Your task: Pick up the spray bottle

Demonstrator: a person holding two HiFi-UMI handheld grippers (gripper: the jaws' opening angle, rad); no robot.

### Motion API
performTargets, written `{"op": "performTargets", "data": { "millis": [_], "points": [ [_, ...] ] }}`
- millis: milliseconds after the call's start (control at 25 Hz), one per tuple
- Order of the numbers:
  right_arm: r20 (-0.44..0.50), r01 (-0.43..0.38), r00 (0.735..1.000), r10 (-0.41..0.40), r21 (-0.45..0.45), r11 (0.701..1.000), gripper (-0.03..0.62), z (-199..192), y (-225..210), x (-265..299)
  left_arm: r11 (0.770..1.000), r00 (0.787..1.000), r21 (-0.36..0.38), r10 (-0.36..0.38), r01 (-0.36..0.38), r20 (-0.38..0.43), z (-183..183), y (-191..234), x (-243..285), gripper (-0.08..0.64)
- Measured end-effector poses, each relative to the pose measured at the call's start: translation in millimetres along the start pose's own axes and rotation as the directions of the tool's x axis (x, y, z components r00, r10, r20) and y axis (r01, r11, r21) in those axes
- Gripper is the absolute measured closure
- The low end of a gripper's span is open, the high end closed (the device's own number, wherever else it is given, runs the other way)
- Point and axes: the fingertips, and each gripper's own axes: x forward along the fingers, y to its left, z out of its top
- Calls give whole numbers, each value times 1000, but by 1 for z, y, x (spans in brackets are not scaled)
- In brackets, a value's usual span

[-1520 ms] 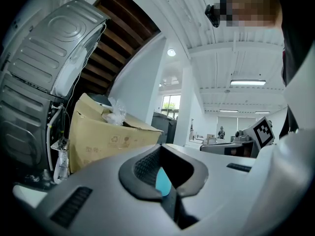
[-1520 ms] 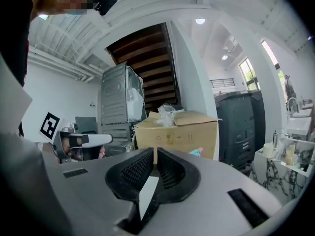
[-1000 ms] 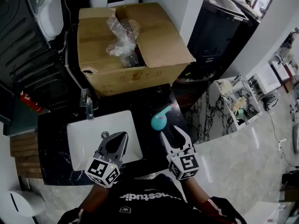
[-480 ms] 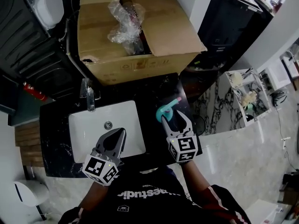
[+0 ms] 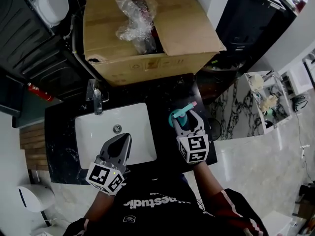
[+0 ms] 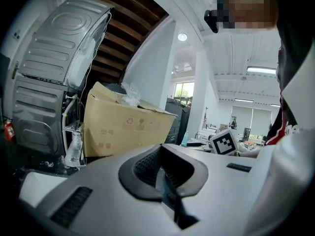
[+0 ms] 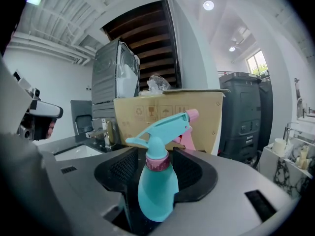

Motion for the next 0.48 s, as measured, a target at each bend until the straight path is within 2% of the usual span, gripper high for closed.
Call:
{"op": "performTargets", "data": {
  "millis": [480],
  "points": [
    [6, 16, 1000, -16, -24, 1000, 373, 1, -5, 7, 1000, 1000, 0, 25, -25, 3, 4, 6, -3, 545]
  ]
}}
